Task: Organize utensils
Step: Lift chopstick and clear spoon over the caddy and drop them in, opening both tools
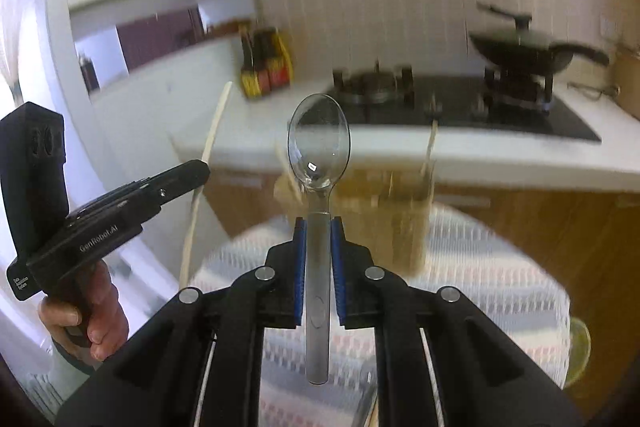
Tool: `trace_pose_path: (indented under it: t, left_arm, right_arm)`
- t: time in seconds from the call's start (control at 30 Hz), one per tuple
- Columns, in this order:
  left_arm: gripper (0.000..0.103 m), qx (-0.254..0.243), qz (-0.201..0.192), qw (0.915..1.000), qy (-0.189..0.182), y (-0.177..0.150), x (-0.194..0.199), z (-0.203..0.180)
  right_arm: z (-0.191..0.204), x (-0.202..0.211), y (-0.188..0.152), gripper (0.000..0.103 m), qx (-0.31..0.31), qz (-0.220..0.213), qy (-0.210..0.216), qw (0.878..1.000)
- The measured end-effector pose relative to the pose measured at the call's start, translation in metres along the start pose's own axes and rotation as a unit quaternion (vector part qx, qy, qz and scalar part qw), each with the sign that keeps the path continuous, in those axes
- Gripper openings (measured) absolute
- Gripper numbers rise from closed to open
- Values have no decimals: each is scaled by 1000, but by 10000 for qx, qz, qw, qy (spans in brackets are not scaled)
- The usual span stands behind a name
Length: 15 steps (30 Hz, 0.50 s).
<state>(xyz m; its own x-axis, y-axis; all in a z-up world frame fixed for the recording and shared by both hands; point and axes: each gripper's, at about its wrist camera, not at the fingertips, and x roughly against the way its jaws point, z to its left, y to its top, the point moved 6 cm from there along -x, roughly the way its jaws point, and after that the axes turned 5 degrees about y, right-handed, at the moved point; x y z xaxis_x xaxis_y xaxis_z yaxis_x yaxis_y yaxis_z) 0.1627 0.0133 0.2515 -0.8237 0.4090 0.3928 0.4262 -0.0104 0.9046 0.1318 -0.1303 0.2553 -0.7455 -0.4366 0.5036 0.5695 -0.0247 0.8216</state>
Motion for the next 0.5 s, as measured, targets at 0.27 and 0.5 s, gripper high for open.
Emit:
trace_pose_path:
  t: [0.27,0.5]
  left_arm:
    - [11,106,-632,9977,219,49,-37,3]
    - [11,254,-1231,9915,340,59,-74,19]
  right_arm:
    - [-32,-6,60,10,-215,-1225,-239,9920]
    - [-70,-46,86,10,-393,-1369,-600,9880]
